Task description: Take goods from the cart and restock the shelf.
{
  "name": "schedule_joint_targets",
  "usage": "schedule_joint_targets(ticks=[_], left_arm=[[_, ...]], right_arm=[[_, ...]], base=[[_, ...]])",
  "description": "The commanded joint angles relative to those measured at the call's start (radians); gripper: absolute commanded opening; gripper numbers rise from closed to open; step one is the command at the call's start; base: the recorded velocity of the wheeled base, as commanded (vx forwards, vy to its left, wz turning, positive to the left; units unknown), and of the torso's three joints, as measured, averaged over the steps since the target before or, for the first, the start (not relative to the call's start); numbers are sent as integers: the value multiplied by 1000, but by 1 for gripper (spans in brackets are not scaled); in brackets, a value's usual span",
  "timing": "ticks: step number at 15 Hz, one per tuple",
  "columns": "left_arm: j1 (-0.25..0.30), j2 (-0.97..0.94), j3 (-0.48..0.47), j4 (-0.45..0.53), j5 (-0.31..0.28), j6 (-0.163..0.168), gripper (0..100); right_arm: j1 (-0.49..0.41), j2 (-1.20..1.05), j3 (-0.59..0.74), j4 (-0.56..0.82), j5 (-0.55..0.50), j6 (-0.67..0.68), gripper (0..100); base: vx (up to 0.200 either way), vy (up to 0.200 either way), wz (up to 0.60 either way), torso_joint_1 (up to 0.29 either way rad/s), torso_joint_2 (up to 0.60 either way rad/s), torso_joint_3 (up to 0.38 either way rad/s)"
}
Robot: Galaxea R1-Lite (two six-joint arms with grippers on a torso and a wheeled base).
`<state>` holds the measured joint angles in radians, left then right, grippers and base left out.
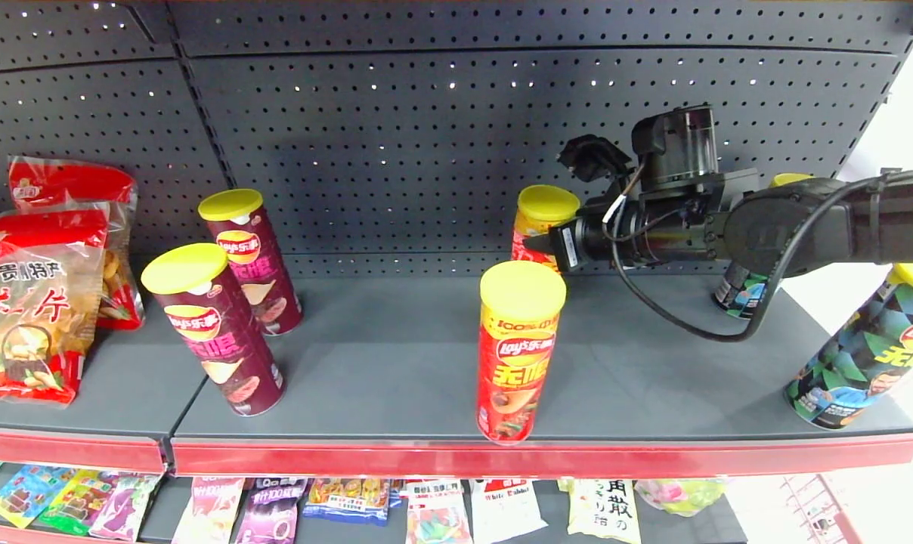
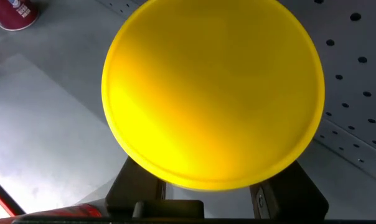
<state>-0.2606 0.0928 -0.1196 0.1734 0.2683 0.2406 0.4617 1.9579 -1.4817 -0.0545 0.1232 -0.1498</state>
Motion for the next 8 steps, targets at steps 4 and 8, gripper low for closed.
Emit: schedule_joint_targets(ticks=[4, 8], left_arm=[[0, 1, 0, 0, 0, -1, 100], [0, 1, 0, 0, 0, 0, 100]], right_arm=[[2, 3, 0, 1, 1, 1, 0], [12, 6, -12, -2, 1, 16, 0]], base=[[0, 0, 0, 0, 0, 0], [0, 0, 0, 0, 0, 0]])
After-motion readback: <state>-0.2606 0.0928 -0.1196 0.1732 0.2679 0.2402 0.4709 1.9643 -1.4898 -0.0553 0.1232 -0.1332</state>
